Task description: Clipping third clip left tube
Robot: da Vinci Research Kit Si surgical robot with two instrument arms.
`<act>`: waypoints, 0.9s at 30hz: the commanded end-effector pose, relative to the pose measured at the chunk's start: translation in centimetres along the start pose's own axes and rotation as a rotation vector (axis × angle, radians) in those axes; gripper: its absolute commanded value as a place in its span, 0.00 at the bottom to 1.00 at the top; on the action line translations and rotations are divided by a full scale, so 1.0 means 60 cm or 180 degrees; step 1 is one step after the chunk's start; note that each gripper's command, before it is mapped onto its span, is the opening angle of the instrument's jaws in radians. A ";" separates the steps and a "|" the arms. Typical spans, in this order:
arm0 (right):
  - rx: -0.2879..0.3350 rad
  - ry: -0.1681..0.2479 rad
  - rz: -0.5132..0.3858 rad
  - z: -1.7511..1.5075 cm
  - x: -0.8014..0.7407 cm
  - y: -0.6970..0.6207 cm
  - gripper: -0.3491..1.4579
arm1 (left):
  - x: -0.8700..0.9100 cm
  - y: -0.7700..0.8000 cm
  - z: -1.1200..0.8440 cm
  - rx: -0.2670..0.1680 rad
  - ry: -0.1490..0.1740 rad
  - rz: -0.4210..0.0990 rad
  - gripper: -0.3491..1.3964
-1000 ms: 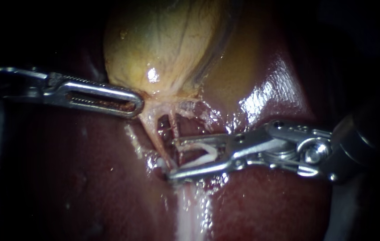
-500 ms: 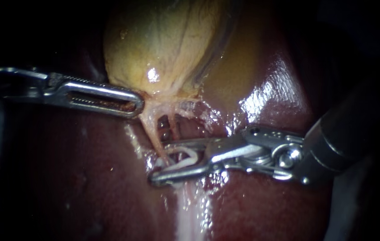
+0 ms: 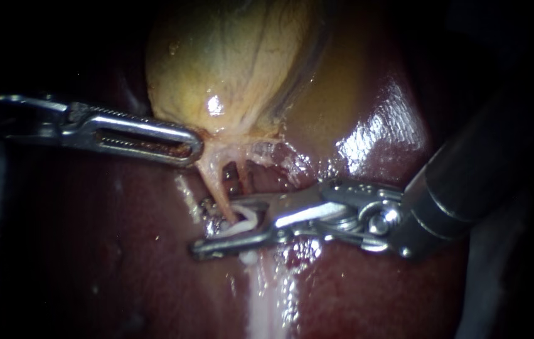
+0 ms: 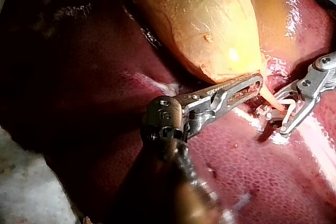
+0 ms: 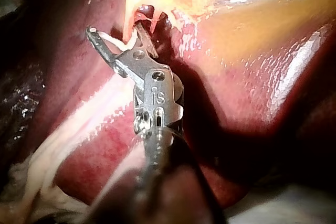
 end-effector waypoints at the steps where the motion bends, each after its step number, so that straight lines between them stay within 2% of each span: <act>1: 0.0003 0.0002 0.0001 0.0003 0.0002 0.0001 0.47 | 0.0000 0.0000 0.0000 0.0001 0.0000 0.0000 0.00; 18: 0.0091 0.0133 0.0037 0.0029 0.0016 0.0016 0.47 | 0.0000 0.0000 0.0003 -0.0005 -0.0004 0.0000 0.00; 27: 0.0144 0.0125 0.0082 0.0028 0.0024 0.0030 0.46 | 0.0000 0.0000 0.0004 -0.0004 -0.0004 0.0000 0.00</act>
